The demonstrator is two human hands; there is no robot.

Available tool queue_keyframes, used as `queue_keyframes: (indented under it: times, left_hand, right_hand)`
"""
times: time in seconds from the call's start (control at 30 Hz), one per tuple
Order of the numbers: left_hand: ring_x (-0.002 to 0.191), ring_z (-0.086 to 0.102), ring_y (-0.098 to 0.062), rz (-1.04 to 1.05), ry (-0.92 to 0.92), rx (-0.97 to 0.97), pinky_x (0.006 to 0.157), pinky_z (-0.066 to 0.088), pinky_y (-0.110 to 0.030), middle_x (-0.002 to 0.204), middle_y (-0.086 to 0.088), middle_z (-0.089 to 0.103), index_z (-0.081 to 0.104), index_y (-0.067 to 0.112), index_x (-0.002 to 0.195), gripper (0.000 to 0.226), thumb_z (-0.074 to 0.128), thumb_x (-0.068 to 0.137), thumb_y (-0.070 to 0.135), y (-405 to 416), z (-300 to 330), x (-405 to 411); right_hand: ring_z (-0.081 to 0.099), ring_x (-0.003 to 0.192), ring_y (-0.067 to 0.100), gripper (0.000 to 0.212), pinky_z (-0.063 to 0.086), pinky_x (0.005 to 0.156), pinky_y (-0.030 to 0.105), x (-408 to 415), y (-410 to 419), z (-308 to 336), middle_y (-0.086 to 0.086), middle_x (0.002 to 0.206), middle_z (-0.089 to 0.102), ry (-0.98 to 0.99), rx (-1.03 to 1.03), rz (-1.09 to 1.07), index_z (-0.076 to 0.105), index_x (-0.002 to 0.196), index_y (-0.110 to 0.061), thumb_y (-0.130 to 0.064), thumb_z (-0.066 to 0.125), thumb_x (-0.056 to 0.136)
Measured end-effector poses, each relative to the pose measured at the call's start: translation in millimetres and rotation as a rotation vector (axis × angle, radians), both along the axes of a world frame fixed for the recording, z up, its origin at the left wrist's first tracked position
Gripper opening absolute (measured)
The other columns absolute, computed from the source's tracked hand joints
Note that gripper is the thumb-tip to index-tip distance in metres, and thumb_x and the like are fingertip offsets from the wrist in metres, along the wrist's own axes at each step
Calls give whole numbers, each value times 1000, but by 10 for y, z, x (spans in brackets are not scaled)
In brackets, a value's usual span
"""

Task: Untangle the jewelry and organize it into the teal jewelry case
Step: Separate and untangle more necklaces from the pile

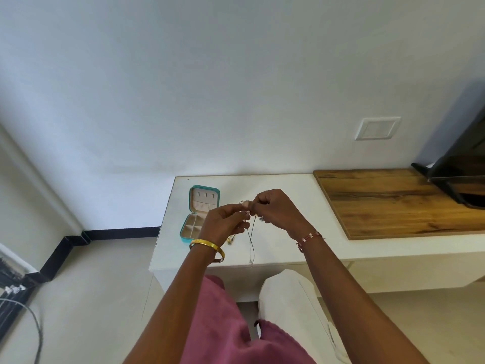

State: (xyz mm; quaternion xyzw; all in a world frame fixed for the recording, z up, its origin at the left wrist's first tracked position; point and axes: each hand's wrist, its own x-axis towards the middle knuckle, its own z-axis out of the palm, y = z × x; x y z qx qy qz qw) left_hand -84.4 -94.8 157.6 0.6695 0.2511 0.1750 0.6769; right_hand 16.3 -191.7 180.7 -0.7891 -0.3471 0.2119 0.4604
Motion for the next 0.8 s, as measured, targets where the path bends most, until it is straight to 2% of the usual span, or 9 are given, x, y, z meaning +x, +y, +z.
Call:
queue_keyframes:
  times: [0.13, 0.2, 0.3, 0.4, 0.57, 0.67, 0.73, 0.8]
  left_hand:
    - [55, 66, -6, -28, 46, 15, 62, 56, -18, 66, -2, 66, 63, 13, 82, 3, 61, 84, 11, -6, -57, -23]
    - [51, 65, -10, -30, 54, -59, 59, 56, -20, 59, -3, 65, 62, 11, 76, 13, 56, 87, 10, -4, -57, -10]
    - [41, 59, -13, 39, 39, -204, 51, 55, -23, 45, -1, 59, 55, 7, 66, 32, 38, 94, 6, 18, -52, 36]
    - [38, 54, -13, 102, -4, -301, 52, 52, -26, 42, 0, 56, 51, 7, 67, 32, 35, 94, 6, 47, -66, 52]
    - [40, 57, -13, 343, -115, -558, 49, 53, -23, 45, -3, 60, 58, 3, 78, 15, 47, 89, 5, 235, -152, -37]
    - [44, 60, -12, 373, -96, -547, 52, 54, -21, 53, -4, 65, 62, 2, 86, 13, 50, 89, 6, 363, -304, -116]
    - [47, 60, -10, 345, -75, -506, 52, 54, -20, 66, -8, 66, 61, 1, 94, 13, 50, 89, 7, 362, -392, -146]
    - [44, 57, -8, 335, -70, -486, 49, 51, -19, 74, -11, 62, 60, 2, 89, 11, 49, 90, 5, 334, -449, -149]
  right_hand:
    - [44, 55, 15, 33, 37, 57, 24, 20, 10, -69, 3, 56, 52, 38, 5, -2, 61, 66, -2, -28, 64, 85]
    - [48, 56, 12, 34, 43, 60, 24, 36, 3, -122, 3, 59, 56, 120, 23, -13, 60, 64, -4, -31, 63, 86]
    - [54, 61, 11, 34, 47, 67, 24, 87, -36, -218, 4, 64, 60, 225, 31, -45, 58, 64, -9, -34, 62, 86]
    - [56, 65, 14, 31, 49, 72, 29, 162, -85, -331, 5, 64, 60, 362, 101, -68, 60, 66, -9, -32, 61, 87]
    - [54, 50, 19, 33, 51, 73, 37, 309, -192, -552, 2, 44, 40, 705, 303, -152, 57, 54, -12, -19, 62, 87]
    - [51, 47, 19, 39, 52, 75, 39, 377, -252, -714, 1, 42, 34, 855, 344, -205, 47, 52, -15, -20, 59, 89]
    - [51, 45, 17, 42, 54, 72, 38, 395, -250, -823, 0, 40, 33, 963, 401, -228, 38, 53, -15, -22, 56, 90]
    - [48, 44, 16, 42, 55, 67, 35, 396, -218, -903, -1, 38, 33, 1070, 488, -252, 39, 54, -14, -24, 52, 93]
